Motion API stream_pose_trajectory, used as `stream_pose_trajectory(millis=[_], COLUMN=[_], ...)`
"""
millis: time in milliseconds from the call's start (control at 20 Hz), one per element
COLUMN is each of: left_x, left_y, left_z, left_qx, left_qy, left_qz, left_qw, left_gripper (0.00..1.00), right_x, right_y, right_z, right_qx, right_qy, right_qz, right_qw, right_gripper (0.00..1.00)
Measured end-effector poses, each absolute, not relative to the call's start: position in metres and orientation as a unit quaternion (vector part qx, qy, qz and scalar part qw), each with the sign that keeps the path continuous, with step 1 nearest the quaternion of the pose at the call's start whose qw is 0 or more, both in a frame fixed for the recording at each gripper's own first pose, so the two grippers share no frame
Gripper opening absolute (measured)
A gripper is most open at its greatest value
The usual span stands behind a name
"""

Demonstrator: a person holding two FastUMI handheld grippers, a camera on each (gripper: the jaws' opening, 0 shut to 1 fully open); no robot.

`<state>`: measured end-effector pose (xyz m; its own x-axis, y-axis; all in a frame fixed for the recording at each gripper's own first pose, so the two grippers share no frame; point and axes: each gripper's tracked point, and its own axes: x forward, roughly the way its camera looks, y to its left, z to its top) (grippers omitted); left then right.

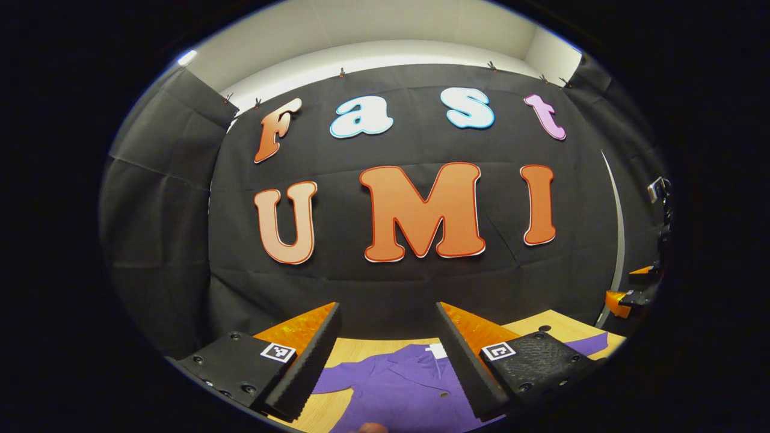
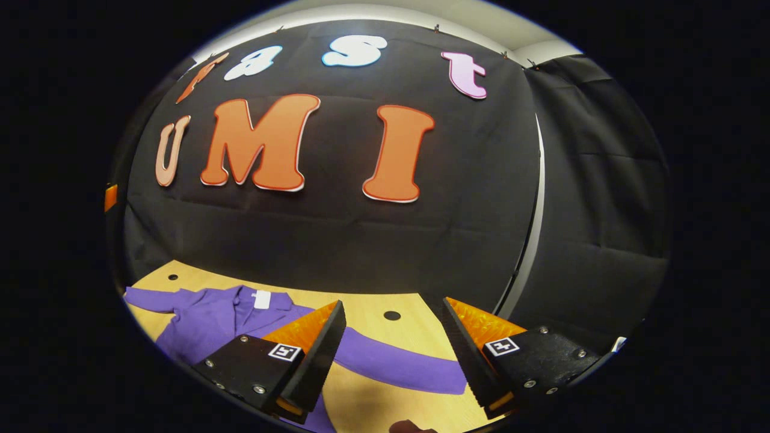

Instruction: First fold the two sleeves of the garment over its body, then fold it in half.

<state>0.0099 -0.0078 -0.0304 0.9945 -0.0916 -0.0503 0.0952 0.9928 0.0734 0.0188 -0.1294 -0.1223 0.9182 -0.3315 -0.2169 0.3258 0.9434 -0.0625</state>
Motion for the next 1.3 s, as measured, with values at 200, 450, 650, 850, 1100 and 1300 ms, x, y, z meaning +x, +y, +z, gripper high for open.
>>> stream_pose_trajectory(millis=[200, 450, 650, 850, 1100, 1300], left_x=[0.004, -0.001, -0.002, -0.002, -0.001, 0.000], left_y=[-0.019, -0.027, -0.030, -0.035, -0.045, -0.046], left_z=[-0.037, -0.047, -0.056, -0.066, -0.078, -0.087], left_qx=[0.047, 0.053, 0.062, 0.066, 0.077, 0.082], left_qy=[0.032, 0.049, 0.065, 0.085, 0.103, 0.116], left_qz=[-0.047, -0.042, -0.037, -0.036, -0.042, -0.044], left_qw=[0.997, 0.996, 0.995, 0.993, 0.991, 0.989], left_gripper=[0.96, 0.96, 0.96, 0.97, 0.96, 0.96], right_x=[0.021, 0.022, 0.013, 0.012, 0.010, 0.006], right_y=[-0.173, -0.223, -0.244, -0.250, -0.267, -0.269], right_z=[-0.169, -0.234, -0.277, -0.319, -0.348, -0.372], right_qx=[0.019, 0.035, 0.080, 0.114, 0.155, 0.190], right_qy=[0.172, 0.272, 0.355, 0.441, 0.526, 0.585], right_qz=[-0.189, -0.219, -0.221, -0.200, -0.186, -0.169], right_qw=[0.967, 0.936, 0.905, 0.868, 0.816, 0.770], right_gripper=[0.95, 0.96, 0.96, 0.96, 0.97, 0.96])
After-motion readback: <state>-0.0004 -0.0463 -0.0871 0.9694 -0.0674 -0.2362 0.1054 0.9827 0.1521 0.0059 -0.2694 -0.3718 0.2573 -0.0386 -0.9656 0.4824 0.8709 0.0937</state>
